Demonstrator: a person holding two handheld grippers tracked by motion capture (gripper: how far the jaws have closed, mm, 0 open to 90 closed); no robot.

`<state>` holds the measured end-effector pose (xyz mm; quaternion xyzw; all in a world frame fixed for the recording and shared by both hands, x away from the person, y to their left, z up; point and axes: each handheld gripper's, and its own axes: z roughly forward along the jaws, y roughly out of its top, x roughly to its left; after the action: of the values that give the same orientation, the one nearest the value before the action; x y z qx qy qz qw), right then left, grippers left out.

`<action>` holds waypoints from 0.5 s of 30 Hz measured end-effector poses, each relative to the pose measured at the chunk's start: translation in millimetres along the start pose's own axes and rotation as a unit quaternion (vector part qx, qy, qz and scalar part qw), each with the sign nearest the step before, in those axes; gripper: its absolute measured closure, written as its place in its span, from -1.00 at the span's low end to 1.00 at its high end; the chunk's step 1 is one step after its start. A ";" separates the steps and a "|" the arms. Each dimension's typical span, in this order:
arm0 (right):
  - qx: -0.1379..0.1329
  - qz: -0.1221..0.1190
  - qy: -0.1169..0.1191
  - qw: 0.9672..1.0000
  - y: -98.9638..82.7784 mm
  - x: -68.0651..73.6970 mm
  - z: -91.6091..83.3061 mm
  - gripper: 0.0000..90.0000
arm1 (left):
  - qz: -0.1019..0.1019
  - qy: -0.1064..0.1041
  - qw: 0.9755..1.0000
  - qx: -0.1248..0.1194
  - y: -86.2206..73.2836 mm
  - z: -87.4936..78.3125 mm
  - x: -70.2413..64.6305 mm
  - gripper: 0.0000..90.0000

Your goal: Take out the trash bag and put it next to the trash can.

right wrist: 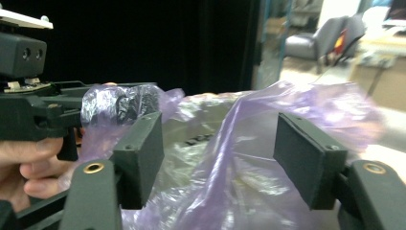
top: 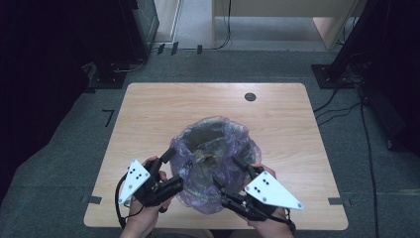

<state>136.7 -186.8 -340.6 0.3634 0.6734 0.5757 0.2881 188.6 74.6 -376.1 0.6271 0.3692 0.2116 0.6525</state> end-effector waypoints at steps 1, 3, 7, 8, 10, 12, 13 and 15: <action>-0.001 -0.001 -0.001 1.000 0.1 -0.6 -3.5 -0.33 | 0.000 0.001 1.000 -0.001 0.4 0.8 -1.0 -0.24; -0.002 0.001 -0.006 1.000 0.0 -2.2 -12.0 -0.39 | 0.004 0.001 1.000 -0.001 1.8 2.0 -3.0 -0.24; 0.022 0.021 -0.007 1.000 -6.9 -5.4 -18.2 -0.57 | 0.010 0.000 1.000 -0.003 5.6 4.4 -7.4 -0.24; 0.031 0.028 -0.006 0.999 -9.9 -5.7 -18.2 -0.63 | 0.010 0.000 1.000 -0.004 6.6 5.0 -7.9 -0.24; 0.052 0.038 -0.001 0.998 -17.0 -5.0 -16.5 -0.73 | 0.008 0.001 1.000 -0.006 8.7 5.8 -8.1 -0.24; 0.069 0.046 0.001 0.997 -22.5 -3.1 -12.8 -0.80 | 0.006 0.004 1.000 -0.008 10.2 6.9 -8.1 -0.24; 0.074 0.048 0.009 0.996 -24.2 -1.8 -10.7 -0.84 | 0.005 0.005 1.000 -0.007 10.9 7.5 -8.2 -0.24; 0.081 0.048 0.022 0.995 -24.9 2.5 -6.4 -0.88 | 0.004 0.007 1.000 -0.007 12.3 9.5 -9.5 -0.24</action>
<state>126.2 -190.2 -364.0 0.4046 0.7059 0.5405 0.2143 191.9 62.9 -362.7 0.6225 0.3702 0.2211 0.6531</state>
